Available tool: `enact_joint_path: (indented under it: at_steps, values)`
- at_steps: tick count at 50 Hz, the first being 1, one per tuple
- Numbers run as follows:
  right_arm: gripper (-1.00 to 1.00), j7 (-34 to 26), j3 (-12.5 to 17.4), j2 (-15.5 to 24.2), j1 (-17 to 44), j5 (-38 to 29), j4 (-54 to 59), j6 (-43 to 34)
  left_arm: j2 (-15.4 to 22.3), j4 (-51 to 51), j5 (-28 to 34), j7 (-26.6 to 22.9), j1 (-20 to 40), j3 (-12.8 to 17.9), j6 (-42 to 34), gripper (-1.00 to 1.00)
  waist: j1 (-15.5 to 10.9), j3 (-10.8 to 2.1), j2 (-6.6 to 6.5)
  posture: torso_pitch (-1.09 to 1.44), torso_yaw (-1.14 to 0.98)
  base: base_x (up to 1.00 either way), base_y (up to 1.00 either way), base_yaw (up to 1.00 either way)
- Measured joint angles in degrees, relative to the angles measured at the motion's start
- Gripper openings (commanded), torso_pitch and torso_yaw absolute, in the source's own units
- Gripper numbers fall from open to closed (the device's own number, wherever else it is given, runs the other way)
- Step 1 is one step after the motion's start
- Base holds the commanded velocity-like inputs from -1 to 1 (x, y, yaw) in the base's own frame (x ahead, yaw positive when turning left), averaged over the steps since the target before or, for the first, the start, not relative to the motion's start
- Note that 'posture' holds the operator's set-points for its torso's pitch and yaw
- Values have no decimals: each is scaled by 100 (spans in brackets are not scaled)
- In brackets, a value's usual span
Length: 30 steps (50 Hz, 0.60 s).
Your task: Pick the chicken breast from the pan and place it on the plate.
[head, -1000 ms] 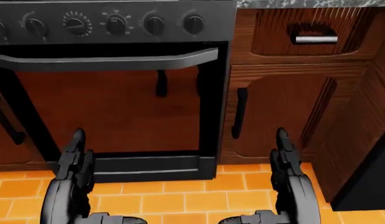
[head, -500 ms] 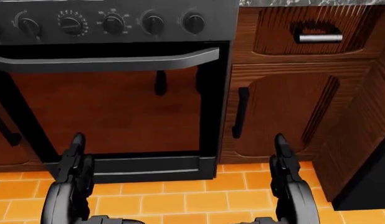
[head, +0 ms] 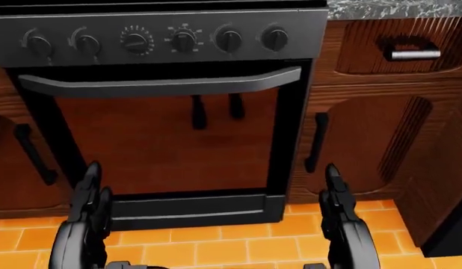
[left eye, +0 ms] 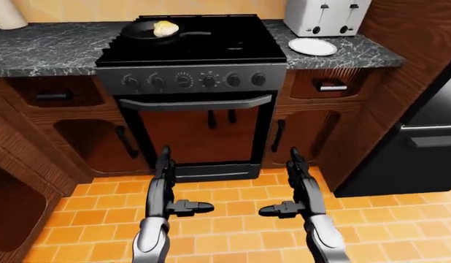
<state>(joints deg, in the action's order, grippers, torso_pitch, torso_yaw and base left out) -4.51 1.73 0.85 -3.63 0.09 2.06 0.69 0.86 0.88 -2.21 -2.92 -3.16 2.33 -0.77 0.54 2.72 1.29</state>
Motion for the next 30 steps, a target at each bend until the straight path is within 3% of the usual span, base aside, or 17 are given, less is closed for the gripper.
enact_joint_path:
  at_steps: [4,5,9,13,16,17,20,30]
  values:
    - [100,-2,-22,15,58,7,-15,39,-13,23,-1,-5,40,5,31,100,54,-60,238,0,0,0,38,0]
    - [100,-7,4,36,69,10,25,45,-41,-17,1,-6,43,-29,37,100,101,-42,168,0,0,0,37,0]
    - [100,1,44,38,39,14,173,-26,-46,-118,9,-38,-9,-101,-27,100,82,-133,173,0,0,0,38,0]
    - [100,-11,24,43,107,14,122,10,-36,-47,6,-26,66,-56,25,100,78,-57,-144,0,0,0,38,0]
    - [100,-35,4,41,122,19,141,53,-31,-25,1,-28,73,-52,85,100,59,-99,-530,0,0,0,38,0]
    - [100,-43,-23,-8,134,21,169,64,9,-58,5,-25,71,-27,107,100,12,-119,-536,0,0,0,38,0]
    - [100,-103,-178,-49,92,22,256,36,25,-166,27,17,-19,75,114,100,-92,-94,-480,0,0,0,38,0]
    - [100,-95,-68,-8,132,32,225,120,2,-205,38,-2,23,-14,183,100,-25,-31,168,0,0,0,38,0]
